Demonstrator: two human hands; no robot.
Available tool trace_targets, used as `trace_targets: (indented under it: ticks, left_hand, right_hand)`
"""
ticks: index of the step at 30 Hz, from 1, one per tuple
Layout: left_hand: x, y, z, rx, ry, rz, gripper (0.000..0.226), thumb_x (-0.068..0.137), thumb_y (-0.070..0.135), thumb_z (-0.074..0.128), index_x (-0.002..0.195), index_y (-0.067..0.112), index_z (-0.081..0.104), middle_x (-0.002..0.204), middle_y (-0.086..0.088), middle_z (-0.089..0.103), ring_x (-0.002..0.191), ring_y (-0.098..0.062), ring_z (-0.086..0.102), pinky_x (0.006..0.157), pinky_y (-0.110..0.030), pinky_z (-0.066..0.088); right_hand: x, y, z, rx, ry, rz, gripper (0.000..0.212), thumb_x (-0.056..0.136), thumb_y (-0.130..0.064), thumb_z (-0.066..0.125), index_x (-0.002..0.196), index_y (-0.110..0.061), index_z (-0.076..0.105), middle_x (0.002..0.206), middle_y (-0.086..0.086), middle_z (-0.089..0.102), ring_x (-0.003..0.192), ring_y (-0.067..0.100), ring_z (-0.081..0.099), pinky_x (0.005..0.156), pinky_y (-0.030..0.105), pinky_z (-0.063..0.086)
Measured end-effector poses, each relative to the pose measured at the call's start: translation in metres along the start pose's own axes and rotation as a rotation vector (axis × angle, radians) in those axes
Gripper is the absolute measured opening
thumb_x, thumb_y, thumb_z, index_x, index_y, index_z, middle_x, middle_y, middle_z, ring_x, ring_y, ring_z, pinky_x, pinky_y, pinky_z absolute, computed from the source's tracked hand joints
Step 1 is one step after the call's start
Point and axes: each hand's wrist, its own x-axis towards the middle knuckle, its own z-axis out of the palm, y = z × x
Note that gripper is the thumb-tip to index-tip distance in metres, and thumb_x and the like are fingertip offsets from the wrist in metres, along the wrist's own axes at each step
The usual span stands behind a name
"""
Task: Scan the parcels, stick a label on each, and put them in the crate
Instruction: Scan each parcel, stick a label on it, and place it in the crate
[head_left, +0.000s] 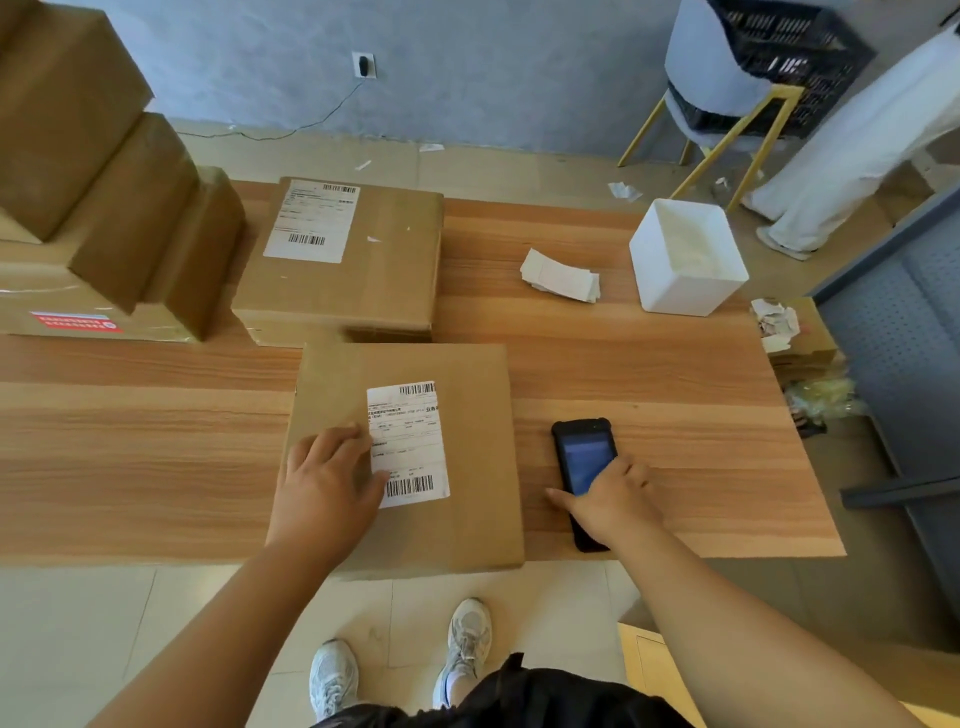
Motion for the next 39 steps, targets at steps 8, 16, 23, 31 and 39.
trace_targets:
  ticks: [8,16,23,31,39]
  left_hand:
    - [-0.006,0.004,0.009,-0.019,0.050,-0.014,0.038,0.077,0.020,0.074,0.112,0.007,0.066,0.129,-0.011,0.056,0.113,-0.038,0.048,0.099,-0.047,0.039]
    - [-0.008,-0.004,-0.001,-0.084,0.039,-0.034,0.045,0.076,0.026,0.076,0.118,0.013,0.064,0.130,-0.006,0.054,0.119,-0.034,0.043,0.098,-0.051,0.041]
    - [-0.013,-0.023,-0.011,-0.082,0.042,0.012,0.041,0.076,0.016,0.076,0.115,0.009,0.066,0.126,-0.010,0.058,0.113,-0.039,0.046,0.096,-0.050,0.041]
    - [-0.014,-0.036,-0.018,-0.113,0.013,0.095,0.042,0.082,0.015,0.070,0.123,0.013,0.062,0.133,-0.005,0.055,0.119,-0.034,0.045,0.100,-0.042,0.038]
    - [-0.013,-0.040,-0.021,-0.083,-0.014,0.133,0.041,0.083,0.019,0.068,0.123,0.012,0.062,0.135,-0.006,0.053,0.117,-0.037,0.044,0.100,-0.048,0.039]
  right_hand:
    - [0.023,-0.002,-0.008,0.197,0.014,0.036,0.103,0.054,-0.049,0.086,0.131,-0.008,0.032,0.129,0.012,0.037,0.114,0.033,0.044,0.085,0.043,0.049]
    - [-0.013,-0.025,-0.078,0.283,0.079,-0.418,0.079,0.052,-0.041,0.089,0.109,-0.029,0.035,0.104,-0.005,0.049,0.089,0.019,0.054,0.066,0.036,0.049]
    - [-0.077,-0.056,-0.118,-0.277,0.004,-0.633,0.066,0.054,-0.037,0.079,0.104,-0.025,0.037,0.091,-0.007,0.048,0.080,0.018,0.050,0.061,0.033,0.044]
    - [-0.115,-0.069,-0.118,-0.608,-0.012,-0.737,0.055,0.055,-0.028,0.077,0.087,-0.025,0.032,0.073,-0.011,0.036,0.063,0.012,0.035,0.049,0.029,0.022]
    - [-0.122,-0.070,-0.117,-0.562,-0.006,-0.669,0.055,0.057,-0.027,0.078,0.091,-0.024,0.035,0.077,-0.011,0.040,0.074,0.015,0.043,0.057,0.030,0.028]
